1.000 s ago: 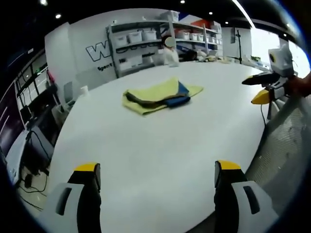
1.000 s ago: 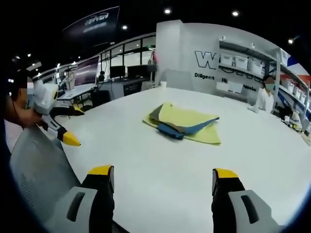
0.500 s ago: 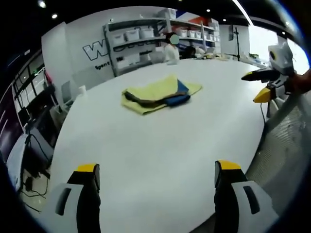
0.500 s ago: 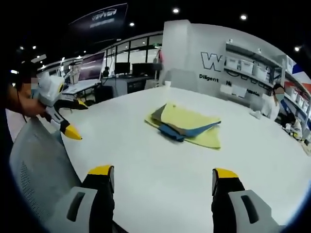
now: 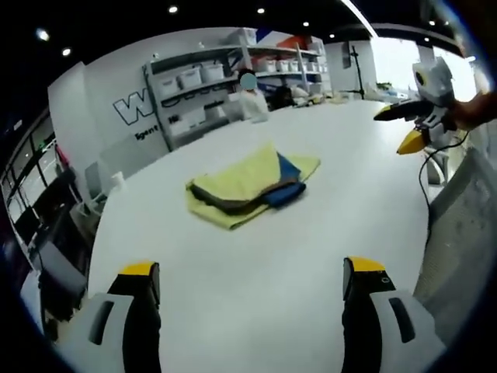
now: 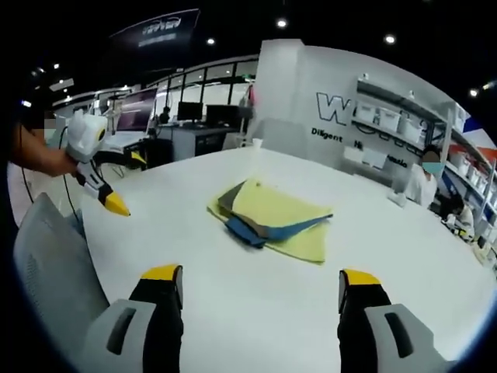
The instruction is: Fold the garment on the visible template until the final outline fits inside the template.
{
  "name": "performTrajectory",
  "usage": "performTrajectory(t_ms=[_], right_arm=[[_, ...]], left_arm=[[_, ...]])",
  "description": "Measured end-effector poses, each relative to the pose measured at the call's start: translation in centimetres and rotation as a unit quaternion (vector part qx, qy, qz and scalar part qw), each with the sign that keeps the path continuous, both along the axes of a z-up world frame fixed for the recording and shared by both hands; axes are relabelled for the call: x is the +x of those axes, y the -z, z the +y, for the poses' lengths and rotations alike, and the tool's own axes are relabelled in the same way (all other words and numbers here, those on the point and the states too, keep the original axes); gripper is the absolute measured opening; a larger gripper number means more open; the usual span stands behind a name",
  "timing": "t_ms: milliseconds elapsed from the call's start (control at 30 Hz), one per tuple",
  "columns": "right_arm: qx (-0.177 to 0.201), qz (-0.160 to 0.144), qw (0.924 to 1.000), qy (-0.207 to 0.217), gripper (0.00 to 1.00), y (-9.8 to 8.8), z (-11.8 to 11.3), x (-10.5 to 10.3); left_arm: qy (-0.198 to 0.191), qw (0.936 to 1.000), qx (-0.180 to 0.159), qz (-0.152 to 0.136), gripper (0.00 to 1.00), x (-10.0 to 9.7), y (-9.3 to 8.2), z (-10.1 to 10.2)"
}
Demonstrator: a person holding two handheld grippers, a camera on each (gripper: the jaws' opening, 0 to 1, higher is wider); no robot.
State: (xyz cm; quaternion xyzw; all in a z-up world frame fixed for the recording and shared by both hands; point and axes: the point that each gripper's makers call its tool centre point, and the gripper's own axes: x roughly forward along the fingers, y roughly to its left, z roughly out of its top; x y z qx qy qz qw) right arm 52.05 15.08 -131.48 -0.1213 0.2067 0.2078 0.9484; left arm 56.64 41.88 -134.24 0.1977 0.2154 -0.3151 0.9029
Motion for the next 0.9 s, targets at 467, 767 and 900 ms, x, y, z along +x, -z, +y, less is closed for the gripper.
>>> performTrajectory(t_ms=[467, 767, 900], right_arm=[[-0.083, -0.012, 0.9941, -0.07, 0.82, 0.6, 0.0, 4.0], [-0.108, -0.016, 0.9898, -0.091, 0.82, 0.9, -0.1, 6.5], [-0.131, -0.026, 0.9849, -0.111, 0.77, 1.7, 0.3, 7.4]], left_arm=[[0.015, 0.9997, -0.016, 0.015, 0.97, 2.9, 2.3, 0.0], [0.037, 0.9992, -0.013, 0.011, 0.92, 5.1, 2.7, -1.2], [0.036, 0.9992, -0.012, 0.009, 0.9, 6.8, 3.0, -1.9]])
